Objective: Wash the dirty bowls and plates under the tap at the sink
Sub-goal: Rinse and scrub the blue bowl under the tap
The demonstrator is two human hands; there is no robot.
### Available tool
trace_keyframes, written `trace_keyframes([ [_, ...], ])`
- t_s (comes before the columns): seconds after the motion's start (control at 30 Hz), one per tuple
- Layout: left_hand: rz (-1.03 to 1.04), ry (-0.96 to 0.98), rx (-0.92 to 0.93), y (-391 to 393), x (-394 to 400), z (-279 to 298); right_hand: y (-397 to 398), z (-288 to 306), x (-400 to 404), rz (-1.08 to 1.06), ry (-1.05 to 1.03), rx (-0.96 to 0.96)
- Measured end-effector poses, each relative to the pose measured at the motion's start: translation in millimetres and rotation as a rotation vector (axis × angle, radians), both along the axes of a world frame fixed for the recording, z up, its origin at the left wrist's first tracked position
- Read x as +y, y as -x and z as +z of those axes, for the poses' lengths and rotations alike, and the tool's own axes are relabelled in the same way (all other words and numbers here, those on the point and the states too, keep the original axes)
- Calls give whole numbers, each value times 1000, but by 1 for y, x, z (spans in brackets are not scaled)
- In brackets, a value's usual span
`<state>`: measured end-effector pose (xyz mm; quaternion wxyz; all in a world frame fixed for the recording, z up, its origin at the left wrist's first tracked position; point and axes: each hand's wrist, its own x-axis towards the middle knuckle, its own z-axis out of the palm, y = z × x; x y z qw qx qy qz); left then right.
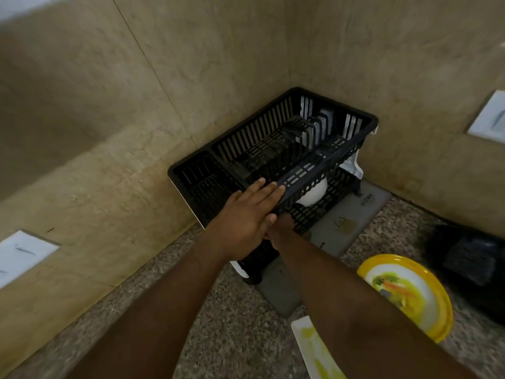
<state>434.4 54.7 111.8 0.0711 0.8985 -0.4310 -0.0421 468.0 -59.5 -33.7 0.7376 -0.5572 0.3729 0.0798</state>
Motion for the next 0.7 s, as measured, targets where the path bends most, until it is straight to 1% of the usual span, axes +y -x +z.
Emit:
trace_keyframes([
  [0.03, 1, 1, 4, 0, 0, 0, -1, -4, -2, 23, 150, 12],
  [0.07, 1, -2, 5, 0, -1, 1, 0, -8, 1, 53, 413, 8],
  [0.1, 3, -5, 5, 0, -2, 1, 1, -17, 3, 108, 549, 0],
  [0.13, 5, -7, 3, 1, -2, 1, -1, -27, 2, 209, 651, -17],
  [0.17, 6, -8, -1, 2, -3, 3, -7, -42, -4, 250, 701, -4],
  [0.23, 6, -15, -15, 3, -4, 4, -9, -64, -7, 171, 545, -50],
  [0.3, 4, -18, -32, 6, -3, 5, 4, -44, -10, 29, 54, 36],
  [0.33, 2, -8, -42, 6, -2, 5, 19, -26, -12, -14, -55, 43],
  [0.4, 2, 51, -71, 9, -2, 4, 55, 6, -20, -52, -175, 0],
  [0.47, -5, 154, -112, 18, -8, 4, 91, 22, -31, -30, -201, -36],
  [0.53, -66, 268, -164, 38, -22, 2, 128, 29, -48, -93, -79, -43],
  [0.6, -131, 375, -141, 62, -42, -8, 166, 27, -68, -139, 114, 1],
  [0.63, -140, 413, -76, 75, -52, -17, 185, 25, -80, -148, 253, 24],
  [0.7, -127, 419, 81, 99, -75, -36, 219, 24, -103, -94, 563, 93],
])
